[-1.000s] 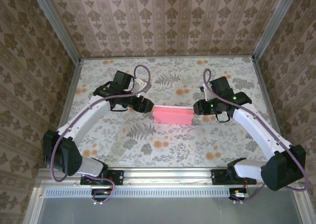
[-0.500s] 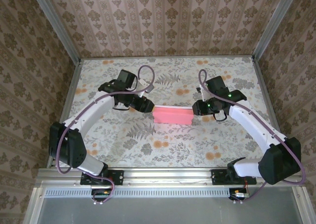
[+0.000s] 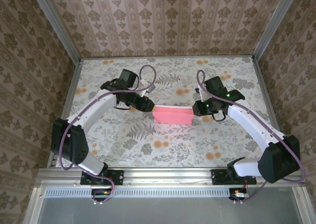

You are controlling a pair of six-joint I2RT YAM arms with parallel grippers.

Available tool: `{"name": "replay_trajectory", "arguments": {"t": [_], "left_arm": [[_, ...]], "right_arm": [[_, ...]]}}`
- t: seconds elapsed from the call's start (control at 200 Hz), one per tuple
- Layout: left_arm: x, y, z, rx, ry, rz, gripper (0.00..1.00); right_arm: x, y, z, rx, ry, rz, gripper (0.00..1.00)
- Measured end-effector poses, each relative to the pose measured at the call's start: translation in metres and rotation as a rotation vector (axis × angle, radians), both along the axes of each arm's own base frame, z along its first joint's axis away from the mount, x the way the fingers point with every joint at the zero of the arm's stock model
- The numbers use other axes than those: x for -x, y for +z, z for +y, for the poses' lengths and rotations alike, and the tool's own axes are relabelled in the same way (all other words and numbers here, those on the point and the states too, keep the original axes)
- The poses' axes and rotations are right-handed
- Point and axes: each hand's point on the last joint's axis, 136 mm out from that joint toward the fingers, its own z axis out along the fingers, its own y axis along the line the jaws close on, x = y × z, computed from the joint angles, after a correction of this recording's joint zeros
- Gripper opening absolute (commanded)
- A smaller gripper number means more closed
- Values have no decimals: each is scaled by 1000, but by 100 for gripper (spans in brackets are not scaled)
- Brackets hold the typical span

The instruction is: Fold the paper box

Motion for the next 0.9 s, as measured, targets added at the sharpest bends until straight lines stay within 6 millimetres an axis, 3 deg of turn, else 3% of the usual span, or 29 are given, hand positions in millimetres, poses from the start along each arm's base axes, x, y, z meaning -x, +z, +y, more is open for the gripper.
{"name": "replay_trajectory", "arguments": {"t": [0.2,0.44,0.65,0.895], "left_arm": [[-1,-1,-1,-4,-6,6,18],[-3,-2,2,-27,4,1,21],[-10,-2,10,-83,19,-42,33],[-14,-4,15,-109,33,-58,33]], "right_arm": [[0,0,-1,6,-2,-2,16],[-1,0,-1,12,-3,-4,16],[-1,0,-1,12,-3,-4,16],[0,0,0,12,0,-5,16]]}}
